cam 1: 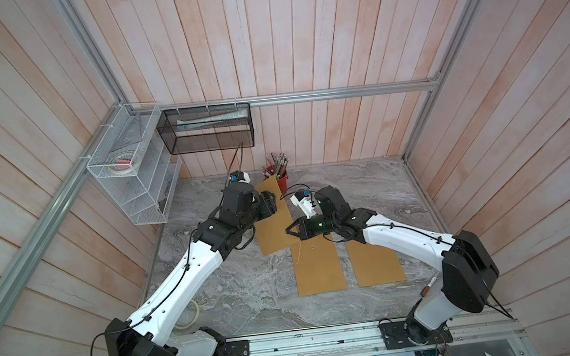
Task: Open the file bag
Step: Pick up the file bag from the center of the board.
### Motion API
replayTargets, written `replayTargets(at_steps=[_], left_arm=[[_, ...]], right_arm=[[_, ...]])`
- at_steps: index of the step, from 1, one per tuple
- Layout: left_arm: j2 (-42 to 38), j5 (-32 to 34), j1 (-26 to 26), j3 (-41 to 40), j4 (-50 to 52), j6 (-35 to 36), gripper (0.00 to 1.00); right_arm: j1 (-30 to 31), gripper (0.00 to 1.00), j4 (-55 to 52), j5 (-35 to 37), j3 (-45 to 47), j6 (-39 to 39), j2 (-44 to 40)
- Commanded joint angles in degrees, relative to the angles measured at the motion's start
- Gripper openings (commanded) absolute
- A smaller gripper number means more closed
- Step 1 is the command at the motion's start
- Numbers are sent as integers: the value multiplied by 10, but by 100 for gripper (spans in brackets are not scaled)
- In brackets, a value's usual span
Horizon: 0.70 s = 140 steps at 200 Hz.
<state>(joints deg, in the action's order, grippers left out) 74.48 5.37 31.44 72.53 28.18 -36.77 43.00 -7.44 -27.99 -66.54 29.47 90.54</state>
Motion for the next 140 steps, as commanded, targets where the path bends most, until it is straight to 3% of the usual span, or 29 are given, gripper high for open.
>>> replayTargets(at_steps=[1,140], left_arm=[[27,31,13,35,36,16,70],[136,52,22,141,85,22,68]], right_arm=[[11,0,-28,32,-29,-20,12],[41,0,-51,83,-58,-17,21]])
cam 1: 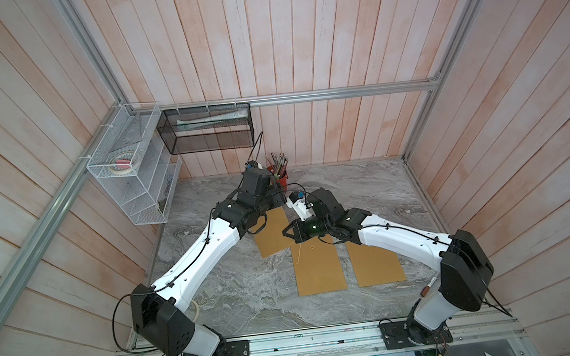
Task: Open the file bag
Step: Pick up the file bag from the center of the board.
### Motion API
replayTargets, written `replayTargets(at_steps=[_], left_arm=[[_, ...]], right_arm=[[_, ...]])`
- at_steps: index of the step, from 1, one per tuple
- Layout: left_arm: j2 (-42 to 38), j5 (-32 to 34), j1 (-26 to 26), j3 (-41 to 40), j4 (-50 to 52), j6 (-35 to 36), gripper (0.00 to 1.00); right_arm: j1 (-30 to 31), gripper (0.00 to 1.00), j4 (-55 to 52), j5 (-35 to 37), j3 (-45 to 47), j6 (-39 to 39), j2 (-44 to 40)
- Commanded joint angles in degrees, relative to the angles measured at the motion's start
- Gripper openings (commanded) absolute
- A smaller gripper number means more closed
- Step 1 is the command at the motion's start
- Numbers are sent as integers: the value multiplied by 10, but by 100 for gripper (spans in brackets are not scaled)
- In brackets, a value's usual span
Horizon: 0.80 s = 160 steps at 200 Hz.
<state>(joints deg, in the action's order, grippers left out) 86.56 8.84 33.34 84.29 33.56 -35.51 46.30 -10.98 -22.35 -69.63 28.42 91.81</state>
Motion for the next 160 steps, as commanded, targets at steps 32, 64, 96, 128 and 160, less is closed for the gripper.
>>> replayTargets(at_steps=[32,64,96,128,160], left_arm=[[40,25,3,50,60,10,66],[58,29,3,71,70,11,64],[76,32,2,86,75,16,58],[82,30,-2,88,66,9,58],[80,21,-11,83,51,6,58]], right_arm=[[18,0,-47,52,-59,-20,24],[29,0,-75,74,-90,-34,35],[34,0,-83,90,-99,-37,35],[34,0,-72,91,-97,-33,27],[35,0,-65,81,-97,-31,26]])
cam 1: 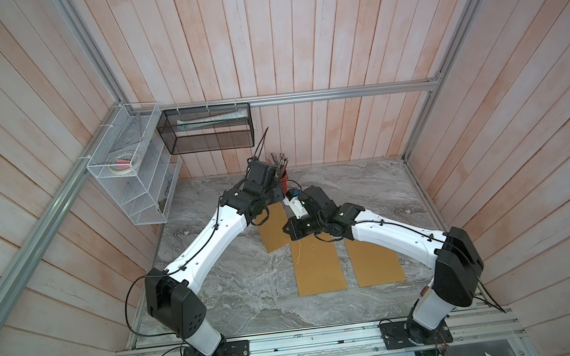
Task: Open the file bag
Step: Pick up the file bag from the center of the board.
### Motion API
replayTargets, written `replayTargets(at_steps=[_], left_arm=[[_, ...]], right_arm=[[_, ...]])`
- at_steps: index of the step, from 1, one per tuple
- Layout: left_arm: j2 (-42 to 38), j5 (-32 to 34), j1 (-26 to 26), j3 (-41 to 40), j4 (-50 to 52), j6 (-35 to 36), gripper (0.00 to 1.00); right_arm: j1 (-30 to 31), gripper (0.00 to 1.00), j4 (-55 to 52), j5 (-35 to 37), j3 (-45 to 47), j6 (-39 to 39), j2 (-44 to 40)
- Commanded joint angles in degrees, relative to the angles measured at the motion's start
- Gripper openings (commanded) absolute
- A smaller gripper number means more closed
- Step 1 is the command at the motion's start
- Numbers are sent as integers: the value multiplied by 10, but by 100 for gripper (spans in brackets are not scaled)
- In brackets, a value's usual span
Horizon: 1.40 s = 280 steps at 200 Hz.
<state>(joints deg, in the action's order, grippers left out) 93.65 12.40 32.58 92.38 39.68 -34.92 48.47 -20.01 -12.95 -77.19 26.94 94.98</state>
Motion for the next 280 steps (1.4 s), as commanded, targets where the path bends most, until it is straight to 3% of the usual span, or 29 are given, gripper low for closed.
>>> replayTargets(at_steps=[1,135,192,235,280], left_arm=[[9,-15,-3,3,-11,0,58],[12,-45,-38,-1,-16,2,58],[28,-45,-39,15,-2,9,46],[35,-44,-38,27,6,12,45],[36,-44,-38,34,11,12,25]], right_arm=[[13,0,25,-14,-21,-16,-6],[15,0,30,-17,-27,-20,-12],[20,0,1,2,-57,-31,3],[28,0,-29,23,-92,-40,24],[36,0,-38,31,-118,-37,41]])
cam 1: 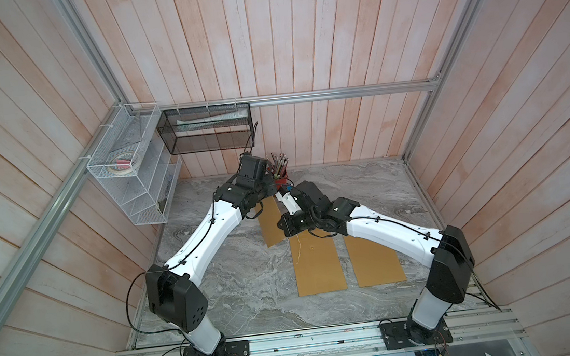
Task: Open the file bag
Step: Pick up the file bag from the center of the board.
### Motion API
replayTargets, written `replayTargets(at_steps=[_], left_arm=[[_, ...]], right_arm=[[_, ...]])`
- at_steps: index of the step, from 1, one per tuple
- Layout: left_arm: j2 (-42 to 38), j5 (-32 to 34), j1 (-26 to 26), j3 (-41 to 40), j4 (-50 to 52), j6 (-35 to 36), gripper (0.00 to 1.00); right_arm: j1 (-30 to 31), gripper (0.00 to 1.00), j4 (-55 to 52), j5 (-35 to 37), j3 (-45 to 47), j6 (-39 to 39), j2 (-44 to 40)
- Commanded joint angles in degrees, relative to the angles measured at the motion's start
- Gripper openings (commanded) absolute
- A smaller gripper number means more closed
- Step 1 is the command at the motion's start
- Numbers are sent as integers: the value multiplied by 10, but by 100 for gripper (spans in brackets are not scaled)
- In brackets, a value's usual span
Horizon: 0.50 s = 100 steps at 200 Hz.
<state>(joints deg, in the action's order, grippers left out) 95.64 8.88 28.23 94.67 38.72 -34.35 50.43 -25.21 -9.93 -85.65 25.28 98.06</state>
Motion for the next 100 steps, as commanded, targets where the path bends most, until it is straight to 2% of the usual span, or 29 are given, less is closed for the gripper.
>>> replayTargets(at_steps=[1,28,61,100], left_arm=[[15,-9,5,11,21,6,25],[14,-5,5,12,22,6,22],[10,1,5,12,23,5,21],[-4,18,4,4,13,3,13]], right_arm=[[17,0,14,1,-34,-20,10],[20,0,11,1,-44,-17,19],[25,11,8,-4,-54,-14,29],[32,23,10,-12,-60,-13,34]])
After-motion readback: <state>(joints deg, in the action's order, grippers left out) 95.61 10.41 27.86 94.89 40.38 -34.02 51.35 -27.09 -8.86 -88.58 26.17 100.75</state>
